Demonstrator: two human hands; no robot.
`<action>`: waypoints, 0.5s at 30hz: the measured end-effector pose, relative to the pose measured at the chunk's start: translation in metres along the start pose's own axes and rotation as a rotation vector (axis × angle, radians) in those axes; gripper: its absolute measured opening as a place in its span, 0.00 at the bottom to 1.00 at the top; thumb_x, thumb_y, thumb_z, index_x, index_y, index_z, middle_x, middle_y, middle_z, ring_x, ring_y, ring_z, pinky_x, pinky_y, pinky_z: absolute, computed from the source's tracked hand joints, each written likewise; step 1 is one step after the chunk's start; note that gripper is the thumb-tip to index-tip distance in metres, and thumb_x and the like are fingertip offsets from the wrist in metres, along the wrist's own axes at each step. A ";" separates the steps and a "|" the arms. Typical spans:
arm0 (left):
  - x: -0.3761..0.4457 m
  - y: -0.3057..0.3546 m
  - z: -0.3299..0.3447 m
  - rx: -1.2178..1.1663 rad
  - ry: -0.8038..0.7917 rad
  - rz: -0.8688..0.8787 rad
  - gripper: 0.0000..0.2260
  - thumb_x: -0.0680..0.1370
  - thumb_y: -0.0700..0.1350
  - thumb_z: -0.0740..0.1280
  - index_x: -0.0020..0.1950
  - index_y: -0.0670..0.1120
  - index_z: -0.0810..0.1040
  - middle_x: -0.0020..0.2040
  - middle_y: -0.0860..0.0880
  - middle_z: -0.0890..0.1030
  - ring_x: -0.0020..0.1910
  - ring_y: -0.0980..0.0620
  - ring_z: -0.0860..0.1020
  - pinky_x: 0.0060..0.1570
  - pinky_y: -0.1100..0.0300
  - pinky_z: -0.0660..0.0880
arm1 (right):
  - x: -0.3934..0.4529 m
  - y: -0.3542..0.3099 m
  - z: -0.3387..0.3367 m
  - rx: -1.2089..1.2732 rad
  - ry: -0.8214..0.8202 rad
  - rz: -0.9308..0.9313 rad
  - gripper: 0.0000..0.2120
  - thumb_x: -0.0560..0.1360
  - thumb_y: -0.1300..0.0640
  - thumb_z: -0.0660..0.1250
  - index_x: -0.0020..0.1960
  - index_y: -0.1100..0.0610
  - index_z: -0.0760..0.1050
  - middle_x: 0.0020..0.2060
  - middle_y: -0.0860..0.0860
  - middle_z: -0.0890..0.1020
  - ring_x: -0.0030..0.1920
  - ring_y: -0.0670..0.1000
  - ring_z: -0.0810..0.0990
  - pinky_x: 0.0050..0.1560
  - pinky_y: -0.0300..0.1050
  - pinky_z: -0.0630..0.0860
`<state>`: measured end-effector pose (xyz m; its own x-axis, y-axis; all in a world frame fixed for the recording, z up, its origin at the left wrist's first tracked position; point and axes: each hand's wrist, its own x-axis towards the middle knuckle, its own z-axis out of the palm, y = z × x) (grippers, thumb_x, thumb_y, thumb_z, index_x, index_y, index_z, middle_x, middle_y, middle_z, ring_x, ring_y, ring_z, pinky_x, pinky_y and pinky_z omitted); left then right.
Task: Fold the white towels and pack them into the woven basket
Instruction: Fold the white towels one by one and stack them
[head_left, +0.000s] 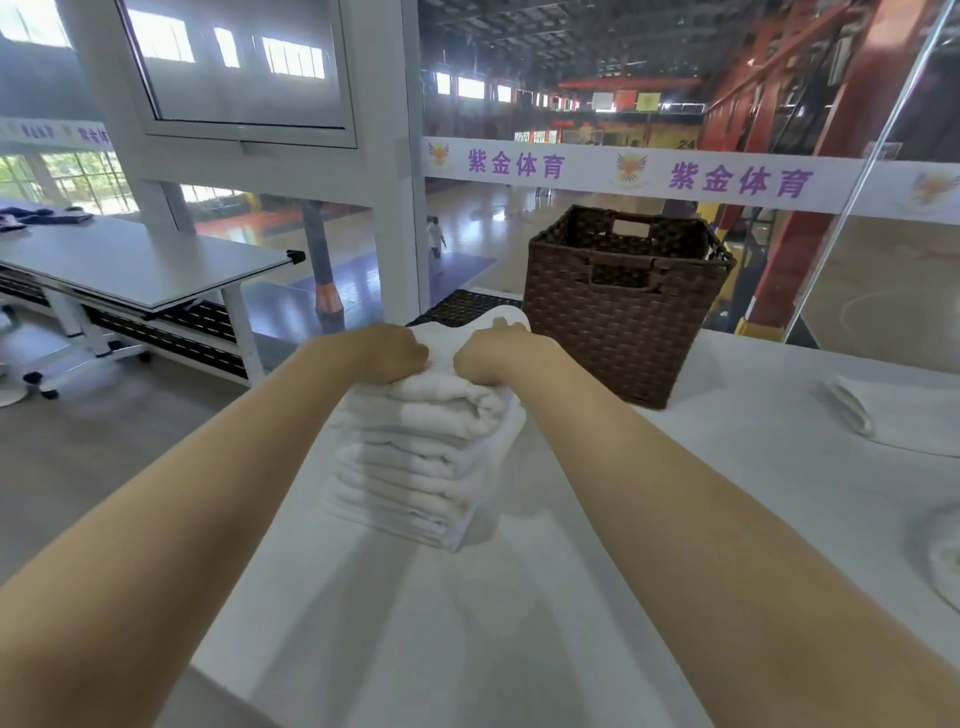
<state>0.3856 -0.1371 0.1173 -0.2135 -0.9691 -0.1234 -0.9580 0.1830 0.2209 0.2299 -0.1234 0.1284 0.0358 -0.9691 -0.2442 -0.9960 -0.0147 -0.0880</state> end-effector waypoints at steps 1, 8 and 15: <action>0.001 0.001 0.005 -0.045 -0.013 0.011 0.19 0.84 0.49 0.49 0.62 0.38 0.72 0.65 0.41 0.72 0.63 0.42 0.70 0.63 0.54 0.65 | 0.001 0.003 0.002 0.000 0.008 -0.003 0.30 0.80 0.51 0.51 0.80 0.57 0.49 0.79 0.56 0.48 0.77 0.58 0.48 0.76 0.56 0.50; 0.004 -0.012 0.033 -0.309 0.084 0.034 0.23 0.85 0.52 0.53 0.76 0.43 0.62 0.77 0.44 0.62 0.76 0.46 0.60 0.70 0.59 0.54 | 0.003 0.009 0.016 0.053 0.043 -0.156 0.30 0.71 0.43 0.42 0.63 0.57 0.68 0.73 0.59 0.63 0.72 0.61 0.56 0.73 0.59 0.54; -0.012 -0.016 0.025 -0.278 0.132 -0.010 0.23 0.83 0.58 0.53 0.77 0.52 0.64 0.77 0.50 0.64 0.75 0.48 0.62 0.72 0.56 0.57 | 0.000 0.024 0.022 0.479 0.290 -0.239 0.15 0.80 0.51 0.57 0.35 0.52 0.64 0.39 0.49 0.69 0.53 0.53 0.68 0.54 0.46 0.65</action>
<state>0.3983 -0.1237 0.0908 -0.1600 -0.9871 -0.0042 -0.8671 0.1385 0.4786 0.2083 -0.1187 0.1048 0.1632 -0.9812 0.1028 -0.8133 -0.1928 -0.5490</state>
